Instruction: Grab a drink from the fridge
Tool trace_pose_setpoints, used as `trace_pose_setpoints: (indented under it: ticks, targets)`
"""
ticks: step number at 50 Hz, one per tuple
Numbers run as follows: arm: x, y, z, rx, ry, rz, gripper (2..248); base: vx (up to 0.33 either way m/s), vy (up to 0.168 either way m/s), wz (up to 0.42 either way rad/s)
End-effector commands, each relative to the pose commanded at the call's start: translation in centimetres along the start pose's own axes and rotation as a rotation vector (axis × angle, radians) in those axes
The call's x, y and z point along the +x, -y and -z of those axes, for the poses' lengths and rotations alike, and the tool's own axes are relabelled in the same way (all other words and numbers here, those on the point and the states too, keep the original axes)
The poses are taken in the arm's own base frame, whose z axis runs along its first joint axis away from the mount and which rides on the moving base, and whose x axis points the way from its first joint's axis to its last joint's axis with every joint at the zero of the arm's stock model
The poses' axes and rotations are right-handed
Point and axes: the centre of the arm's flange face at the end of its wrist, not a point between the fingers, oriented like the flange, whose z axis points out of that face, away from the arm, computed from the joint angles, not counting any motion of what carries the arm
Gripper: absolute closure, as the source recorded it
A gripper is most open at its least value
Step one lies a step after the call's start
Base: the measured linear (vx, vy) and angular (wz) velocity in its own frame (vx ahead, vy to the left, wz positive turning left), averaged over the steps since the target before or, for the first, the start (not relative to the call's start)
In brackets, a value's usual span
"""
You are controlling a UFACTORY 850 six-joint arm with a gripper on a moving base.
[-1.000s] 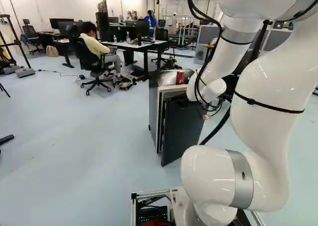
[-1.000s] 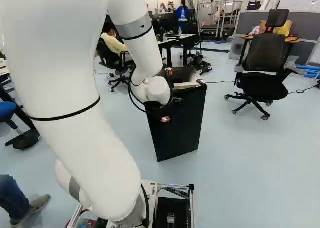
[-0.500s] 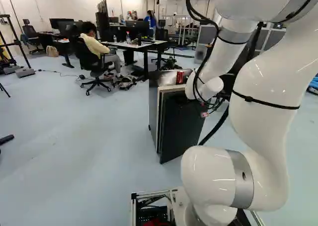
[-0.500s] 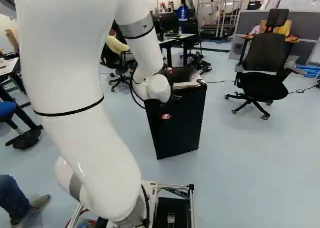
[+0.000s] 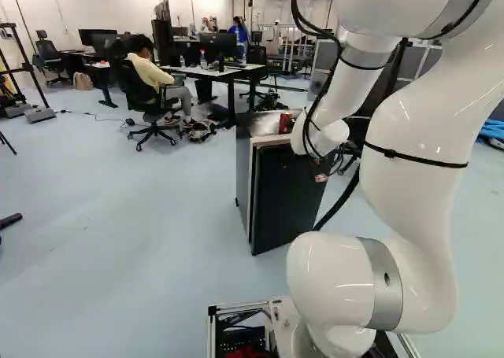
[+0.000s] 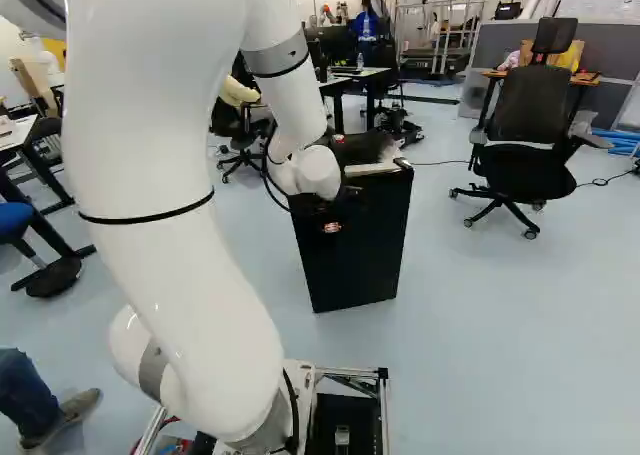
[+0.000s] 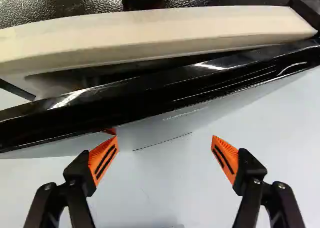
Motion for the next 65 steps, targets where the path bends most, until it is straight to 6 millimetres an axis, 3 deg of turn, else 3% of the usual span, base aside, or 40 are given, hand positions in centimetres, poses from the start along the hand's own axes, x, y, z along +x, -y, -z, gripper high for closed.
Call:
trace_pose_setpoints:
  ticks: [65]
  targets:
    - [2.3, 1.0, -1.9, 0.020, -0.019, 0.029, 3, 0.000, 0.000, 0.000]
